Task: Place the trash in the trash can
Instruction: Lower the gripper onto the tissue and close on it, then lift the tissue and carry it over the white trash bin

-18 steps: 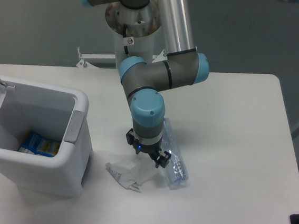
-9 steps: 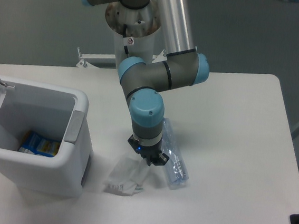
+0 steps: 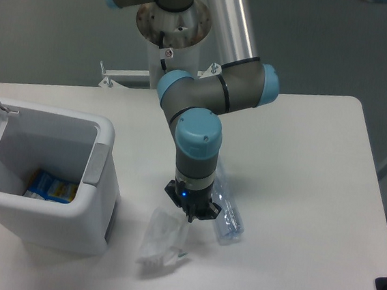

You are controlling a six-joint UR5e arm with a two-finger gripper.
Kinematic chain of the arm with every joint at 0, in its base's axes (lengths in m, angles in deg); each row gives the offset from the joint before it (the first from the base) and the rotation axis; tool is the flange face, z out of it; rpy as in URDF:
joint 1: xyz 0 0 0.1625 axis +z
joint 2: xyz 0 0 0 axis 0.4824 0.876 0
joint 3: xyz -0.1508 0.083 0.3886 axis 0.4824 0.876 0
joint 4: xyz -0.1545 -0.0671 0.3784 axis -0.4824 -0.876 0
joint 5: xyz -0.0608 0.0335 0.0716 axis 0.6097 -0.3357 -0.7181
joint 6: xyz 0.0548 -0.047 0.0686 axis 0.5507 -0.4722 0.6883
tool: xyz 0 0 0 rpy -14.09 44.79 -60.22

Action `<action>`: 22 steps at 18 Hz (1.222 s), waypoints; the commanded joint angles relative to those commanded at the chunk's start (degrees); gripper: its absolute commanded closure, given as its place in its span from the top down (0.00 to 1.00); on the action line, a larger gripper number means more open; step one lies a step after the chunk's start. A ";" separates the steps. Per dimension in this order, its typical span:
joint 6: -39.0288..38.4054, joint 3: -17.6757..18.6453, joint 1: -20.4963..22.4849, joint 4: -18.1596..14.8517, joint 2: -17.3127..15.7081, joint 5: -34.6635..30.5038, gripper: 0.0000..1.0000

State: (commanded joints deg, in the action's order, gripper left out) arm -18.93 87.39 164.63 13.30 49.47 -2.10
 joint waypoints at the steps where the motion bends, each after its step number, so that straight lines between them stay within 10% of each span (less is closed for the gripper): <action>1: 0.00 0.00 0.44 0.00 -0.18 0.70 0.00; 10: -6.14 -5.88 4.39 -0.17 -0.79 14.32 0.00; 22: -14.84 -8.09 6.69 -0.62 -10.10 26.81 0.00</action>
State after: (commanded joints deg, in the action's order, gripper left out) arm -33.77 79.30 171.32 12.68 39.37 24.71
